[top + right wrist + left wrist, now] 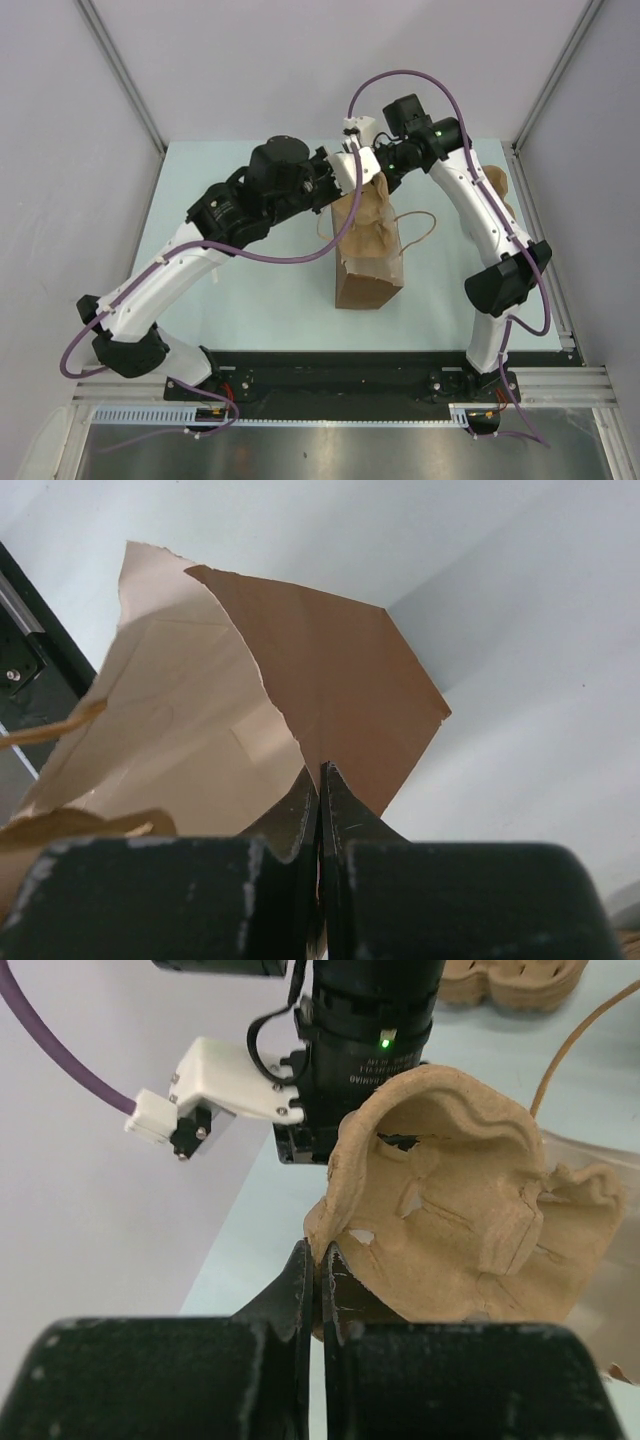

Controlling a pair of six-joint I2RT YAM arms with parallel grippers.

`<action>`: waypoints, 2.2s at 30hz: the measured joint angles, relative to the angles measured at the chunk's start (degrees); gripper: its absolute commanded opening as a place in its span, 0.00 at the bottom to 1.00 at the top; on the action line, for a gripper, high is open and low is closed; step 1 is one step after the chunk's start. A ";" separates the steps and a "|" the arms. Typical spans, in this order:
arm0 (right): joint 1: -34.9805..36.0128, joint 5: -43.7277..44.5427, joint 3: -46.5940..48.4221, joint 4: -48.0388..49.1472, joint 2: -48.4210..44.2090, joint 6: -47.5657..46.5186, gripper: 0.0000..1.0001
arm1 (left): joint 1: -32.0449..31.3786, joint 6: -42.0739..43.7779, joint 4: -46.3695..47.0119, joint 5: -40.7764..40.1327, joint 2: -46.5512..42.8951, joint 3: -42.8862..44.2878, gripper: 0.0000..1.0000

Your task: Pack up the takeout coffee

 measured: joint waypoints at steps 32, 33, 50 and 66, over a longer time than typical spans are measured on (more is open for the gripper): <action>-2.86 -2.75 -3.50 1.55 -2.19 3.43 0.00 | -1.40 2.84 3.19 -2.82 7.96 -12.17 0.00; -2.69 -2.51 -3.80 1.73 -2.54 3.82 0.00 | -1.40 2.67 2.89 -3.17 8.59 -12.20 0.00; 0.02 -0.31 -6.23 3.13 -6.21 8.41 0.00 | -1.42 -0.61 2.36 -7.02 10.25 -14.84 0.00; -0.28 -4.70 -8.13 4.07 -6.29 8.74 0.00 | -1.75 -0.74 8.31 -7.45 10.54 -24.50 0.02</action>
